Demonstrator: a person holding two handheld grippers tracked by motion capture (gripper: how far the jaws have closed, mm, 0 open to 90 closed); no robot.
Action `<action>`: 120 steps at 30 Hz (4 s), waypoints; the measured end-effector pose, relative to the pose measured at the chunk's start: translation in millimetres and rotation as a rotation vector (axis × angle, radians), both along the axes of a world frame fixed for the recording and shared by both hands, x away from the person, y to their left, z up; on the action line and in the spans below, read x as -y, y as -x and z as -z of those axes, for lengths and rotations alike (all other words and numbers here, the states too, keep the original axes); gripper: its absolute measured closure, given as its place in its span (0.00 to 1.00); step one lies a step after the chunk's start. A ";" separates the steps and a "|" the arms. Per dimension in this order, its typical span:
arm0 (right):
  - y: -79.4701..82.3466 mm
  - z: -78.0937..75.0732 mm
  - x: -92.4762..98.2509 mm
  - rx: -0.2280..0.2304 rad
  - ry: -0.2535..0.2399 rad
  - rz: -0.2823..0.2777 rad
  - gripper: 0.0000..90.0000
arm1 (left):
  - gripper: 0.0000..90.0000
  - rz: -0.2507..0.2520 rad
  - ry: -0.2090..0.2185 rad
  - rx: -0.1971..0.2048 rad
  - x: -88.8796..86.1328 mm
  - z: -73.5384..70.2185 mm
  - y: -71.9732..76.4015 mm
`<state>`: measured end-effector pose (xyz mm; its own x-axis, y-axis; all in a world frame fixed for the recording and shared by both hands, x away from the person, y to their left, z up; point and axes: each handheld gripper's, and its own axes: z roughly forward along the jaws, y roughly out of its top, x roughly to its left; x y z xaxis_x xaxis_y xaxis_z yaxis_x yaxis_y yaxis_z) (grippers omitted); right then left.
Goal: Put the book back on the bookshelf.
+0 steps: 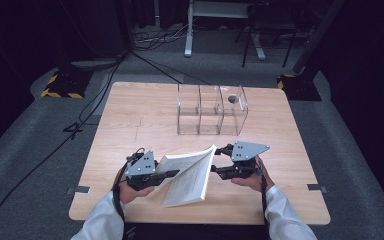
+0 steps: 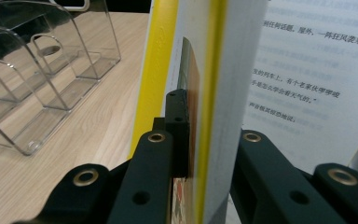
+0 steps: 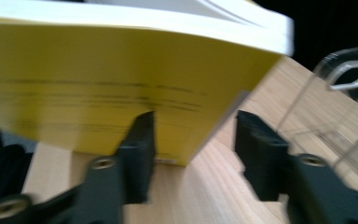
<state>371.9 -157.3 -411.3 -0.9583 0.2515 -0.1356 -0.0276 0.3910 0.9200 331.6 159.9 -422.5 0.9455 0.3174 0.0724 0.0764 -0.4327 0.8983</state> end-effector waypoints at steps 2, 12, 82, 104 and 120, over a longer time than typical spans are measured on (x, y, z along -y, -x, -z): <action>2.2 -1.2 0.7 0.016 0.013 0.014 0.60 | 0.92 0.006 -0.010 0.007 2.1 -0.6 -0.3; 12.4 -8.4 25.3 0.035 -0.007 0.040 0.64 | 0.92 0.070 0.050 -0.021 23.2 1.4 -9.6; -16.3 10.8 22.4 -0.068 0.007 -0.016 0.80 | 0.20 -0.144 -0.043 -0.076 -11.3 23.0 -3.3; 6.4 11.4 28.1 -0.033 0.020 -0.038 0.81 | 0.72 -0.087 0.035 -0.083 -4.2 23.8 -21.8; 12.3 13.9 14.5 -0.033 0.032 -0.020 0.76 | 0.73 -0.027 0.038 -0.094 9.7 22.9 -25.5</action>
<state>359.5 -171.8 -425.2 -0.9673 0.2278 -0.1112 -0.0054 0.4200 0.9075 357.1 150.1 -445.4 0.9386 0.3437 -0.0288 0.1723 -0.3949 0.9024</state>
